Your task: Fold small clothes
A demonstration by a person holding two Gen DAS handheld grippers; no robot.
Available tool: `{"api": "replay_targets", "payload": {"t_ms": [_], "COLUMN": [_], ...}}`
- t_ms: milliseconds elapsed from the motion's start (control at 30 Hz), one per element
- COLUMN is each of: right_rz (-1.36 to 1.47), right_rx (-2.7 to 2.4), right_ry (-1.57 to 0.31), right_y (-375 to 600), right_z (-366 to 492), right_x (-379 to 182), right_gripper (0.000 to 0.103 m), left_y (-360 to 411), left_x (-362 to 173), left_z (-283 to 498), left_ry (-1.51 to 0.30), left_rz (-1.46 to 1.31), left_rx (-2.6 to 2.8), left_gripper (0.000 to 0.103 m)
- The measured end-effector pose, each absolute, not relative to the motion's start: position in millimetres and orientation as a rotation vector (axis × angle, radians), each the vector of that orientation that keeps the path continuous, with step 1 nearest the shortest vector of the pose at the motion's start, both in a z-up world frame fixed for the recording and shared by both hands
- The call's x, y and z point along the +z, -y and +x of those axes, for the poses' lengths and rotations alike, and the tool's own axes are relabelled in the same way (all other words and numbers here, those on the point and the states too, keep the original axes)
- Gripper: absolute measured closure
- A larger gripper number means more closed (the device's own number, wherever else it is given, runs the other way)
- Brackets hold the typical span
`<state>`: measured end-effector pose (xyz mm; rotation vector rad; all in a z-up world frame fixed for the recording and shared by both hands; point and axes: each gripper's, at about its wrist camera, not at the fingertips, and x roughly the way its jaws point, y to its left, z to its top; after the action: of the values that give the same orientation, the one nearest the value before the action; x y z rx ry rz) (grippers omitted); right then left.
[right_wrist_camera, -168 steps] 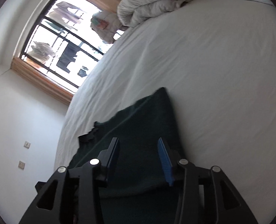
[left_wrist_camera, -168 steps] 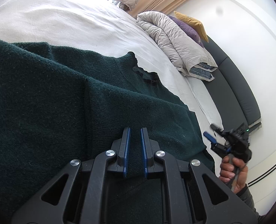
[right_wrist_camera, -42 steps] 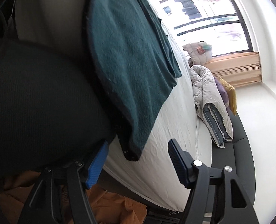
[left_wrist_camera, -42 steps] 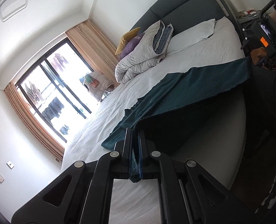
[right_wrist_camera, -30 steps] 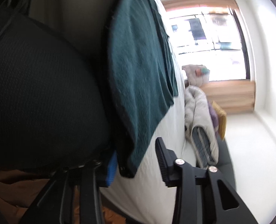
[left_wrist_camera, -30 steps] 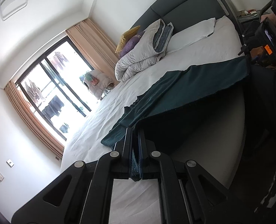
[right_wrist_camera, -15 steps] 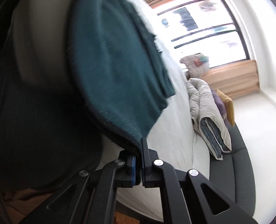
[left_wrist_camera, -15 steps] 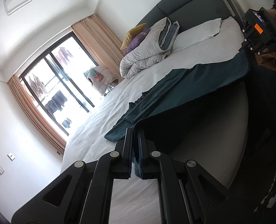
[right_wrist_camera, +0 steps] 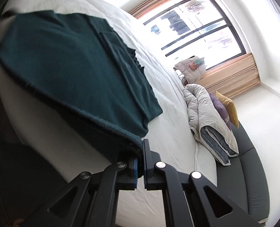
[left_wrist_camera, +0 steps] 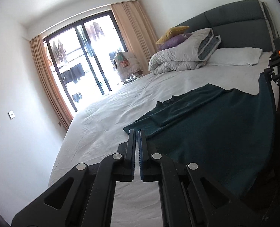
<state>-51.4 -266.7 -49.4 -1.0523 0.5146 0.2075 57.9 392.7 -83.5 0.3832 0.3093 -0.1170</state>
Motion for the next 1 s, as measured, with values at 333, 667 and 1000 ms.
{"api": "replay_targets", "payload": {"t_ms": [333,667,1000], "right_rz": [-1.031,-0.942,-0.921], "right_rx": [0.208,0.183,0.162], "right_ry": [-0.525,-0.533,-0.533], "right_y": [257.1,263.7,265.6], "right_z": [-34.6,-41.6,-47.3], "right_x": [-50.3,-43.9,-44.2], "right_gripper": [0.1,0.1,0.1], "left_y": [-347.1,-313.6,-333.5], "left_x": [-160.6,-272.2,-293.0], "left_z": [2.2,-59.5,-62.3], "left_ry": [-0.47,-0.244,-0.265], "left_rz": [0.65,1.28,1.333], "left_rx": [-0.425,-0.424,-0.481], "left_gripper": [0.053,0.003,0.062]}}
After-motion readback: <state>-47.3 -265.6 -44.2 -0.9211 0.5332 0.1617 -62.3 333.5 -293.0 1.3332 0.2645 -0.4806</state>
